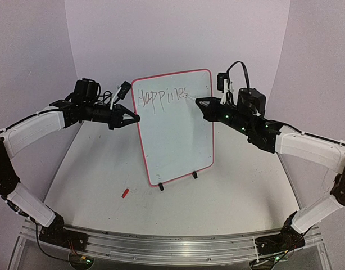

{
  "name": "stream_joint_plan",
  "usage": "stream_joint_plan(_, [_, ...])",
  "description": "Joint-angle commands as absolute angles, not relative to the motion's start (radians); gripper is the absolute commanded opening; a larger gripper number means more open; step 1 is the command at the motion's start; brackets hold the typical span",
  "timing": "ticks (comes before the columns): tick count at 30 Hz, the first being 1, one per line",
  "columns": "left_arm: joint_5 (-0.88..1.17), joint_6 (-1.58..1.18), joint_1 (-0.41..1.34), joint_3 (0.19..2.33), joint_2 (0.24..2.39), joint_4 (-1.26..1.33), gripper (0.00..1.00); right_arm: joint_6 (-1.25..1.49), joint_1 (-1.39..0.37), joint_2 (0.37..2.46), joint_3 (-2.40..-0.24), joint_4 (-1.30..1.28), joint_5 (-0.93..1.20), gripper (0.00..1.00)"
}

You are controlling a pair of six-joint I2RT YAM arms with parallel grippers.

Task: Write a sentence on the whiteboard
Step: Write on the whiteboard with the whiteboard.

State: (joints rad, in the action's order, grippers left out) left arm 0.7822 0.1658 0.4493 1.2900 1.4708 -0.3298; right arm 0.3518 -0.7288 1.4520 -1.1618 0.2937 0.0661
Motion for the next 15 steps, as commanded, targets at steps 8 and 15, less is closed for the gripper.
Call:
stream_joint_plan(8, [0.746,0.251,0.478,1.269,1.505,-0.504,0.00,0.289,-0.726,1.461,-1.234,0.367,-0.055,0.00])
stream_joint_plan(15, [0.747,0.251,0.479,1.270,1.506,-0.503,0.00,0.268,-0.726,1.494,-1.266,0.370,-0.067,0.00])
